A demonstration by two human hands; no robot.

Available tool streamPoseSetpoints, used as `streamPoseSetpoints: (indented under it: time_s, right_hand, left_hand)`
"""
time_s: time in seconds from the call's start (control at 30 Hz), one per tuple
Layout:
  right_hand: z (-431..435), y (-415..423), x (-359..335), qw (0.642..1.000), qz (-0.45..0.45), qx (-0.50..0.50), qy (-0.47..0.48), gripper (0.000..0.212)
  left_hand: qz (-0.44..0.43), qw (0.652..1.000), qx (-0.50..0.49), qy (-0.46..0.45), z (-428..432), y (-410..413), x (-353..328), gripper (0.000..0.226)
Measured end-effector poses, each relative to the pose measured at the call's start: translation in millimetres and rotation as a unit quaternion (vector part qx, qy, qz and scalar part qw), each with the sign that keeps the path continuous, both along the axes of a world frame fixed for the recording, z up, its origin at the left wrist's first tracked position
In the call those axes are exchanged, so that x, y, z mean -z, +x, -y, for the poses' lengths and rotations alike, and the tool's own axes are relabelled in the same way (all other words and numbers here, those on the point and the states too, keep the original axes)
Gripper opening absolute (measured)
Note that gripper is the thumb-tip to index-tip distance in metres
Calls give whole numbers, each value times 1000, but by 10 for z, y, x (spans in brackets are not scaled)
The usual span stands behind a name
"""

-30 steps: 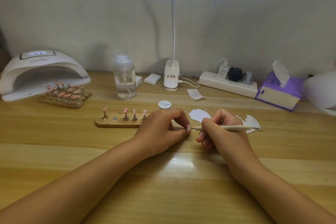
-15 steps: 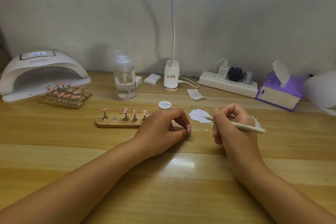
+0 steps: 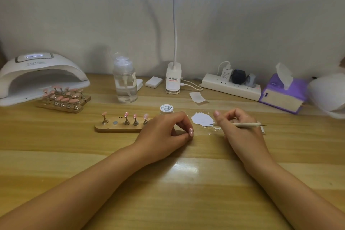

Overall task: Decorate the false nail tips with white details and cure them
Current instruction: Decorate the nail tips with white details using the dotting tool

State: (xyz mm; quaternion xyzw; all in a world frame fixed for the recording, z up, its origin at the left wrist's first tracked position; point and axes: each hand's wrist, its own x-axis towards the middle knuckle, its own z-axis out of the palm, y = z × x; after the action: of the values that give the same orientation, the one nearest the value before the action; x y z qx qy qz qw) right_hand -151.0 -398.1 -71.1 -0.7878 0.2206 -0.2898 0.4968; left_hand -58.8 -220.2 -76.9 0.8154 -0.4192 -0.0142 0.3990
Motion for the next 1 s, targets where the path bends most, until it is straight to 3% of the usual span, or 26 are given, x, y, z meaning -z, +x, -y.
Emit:
streamPoseSetpoints:
  time_s: [0.2, 0.4, 0.63, 0.9, 1.0]
  right_hand:
    - [22, 1, -2, 1000, -1, -12, 2, 30]
    - [50, 24, 36, 1000, -13, -11, 12, 11]
    - [18, 8, 42, 997, -42, -44, -55, 17]
    - [31, 13, 59, 996, -43, -43, -64, 18]
    - [34, 22, 57, 999, 8, -28, -15, 15]
  left_hand:
    - [0, 1000, 0, 2, -5, -4, 1, 18]
    - [-5, 1000, 0, 3, -7, -5, -2, 13]
    - [1, 1000, -2, 2, -3, -6, -5, 14]
    - [-11, 1000, -3, -1, -4, 8, -6, 21]
    - [-18, 1000, -6, -2, 1, 12, -6, 18]
